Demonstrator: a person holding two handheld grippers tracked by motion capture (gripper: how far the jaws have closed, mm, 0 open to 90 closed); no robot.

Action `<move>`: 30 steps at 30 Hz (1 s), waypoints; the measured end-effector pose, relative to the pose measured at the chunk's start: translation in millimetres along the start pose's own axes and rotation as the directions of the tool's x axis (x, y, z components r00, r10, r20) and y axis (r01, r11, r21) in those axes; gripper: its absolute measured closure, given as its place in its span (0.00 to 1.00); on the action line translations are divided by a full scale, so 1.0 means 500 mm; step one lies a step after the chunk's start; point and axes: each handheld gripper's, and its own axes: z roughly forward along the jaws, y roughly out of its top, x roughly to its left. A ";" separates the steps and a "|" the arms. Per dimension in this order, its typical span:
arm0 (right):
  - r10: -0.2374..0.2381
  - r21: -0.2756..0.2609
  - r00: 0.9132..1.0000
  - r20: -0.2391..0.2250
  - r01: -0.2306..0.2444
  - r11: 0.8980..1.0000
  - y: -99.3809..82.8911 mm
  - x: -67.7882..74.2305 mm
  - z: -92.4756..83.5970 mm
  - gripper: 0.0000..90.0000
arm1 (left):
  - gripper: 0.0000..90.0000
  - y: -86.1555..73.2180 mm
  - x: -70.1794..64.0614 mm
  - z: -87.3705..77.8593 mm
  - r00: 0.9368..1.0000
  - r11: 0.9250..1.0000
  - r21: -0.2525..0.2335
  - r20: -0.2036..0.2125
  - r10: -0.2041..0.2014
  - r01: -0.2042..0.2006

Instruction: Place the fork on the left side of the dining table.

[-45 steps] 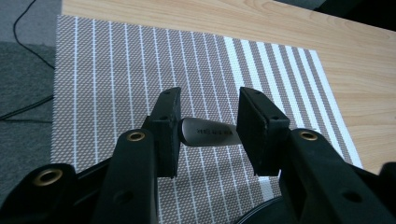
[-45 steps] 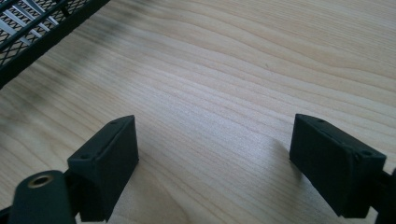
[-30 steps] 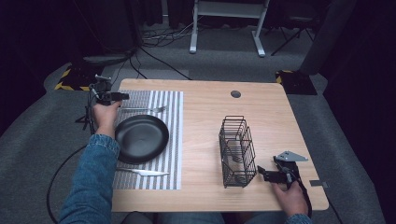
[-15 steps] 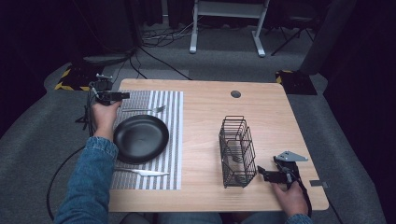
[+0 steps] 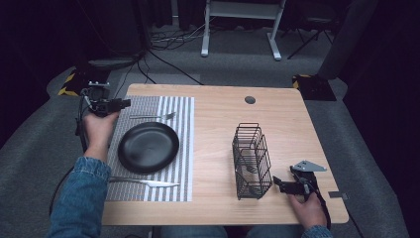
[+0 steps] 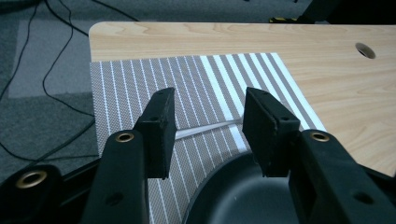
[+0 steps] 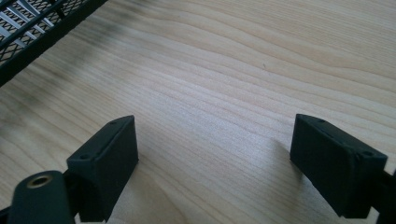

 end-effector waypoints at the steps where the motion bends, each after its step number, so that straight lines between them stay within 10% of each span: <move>1: 0.000 0.000 1.000 0.000 0.000 1.000 0.000 0.000 0.000 0.17 | 0.58 -0.004 -0.002 -0.009 1.000 1.000 0.004 0.009 0.007 -0.007; 13: -0.001 0.001 1.000 -0.003 0.001 1.000 0.000 0.000 0.000 0.17 | 0.55 -0.064 -0.030 -0.103 0.997 0.996 -0.061 0.041 0.069 -0.067; 30: -0.001 0.000 1.000 -0.002 0.001 1.000 0.000 0.000 0.000 0.17 | 0.48 -0.171 -0.129 -0.233 0.962 0.963 -0.123 0.108 0.252 -0.238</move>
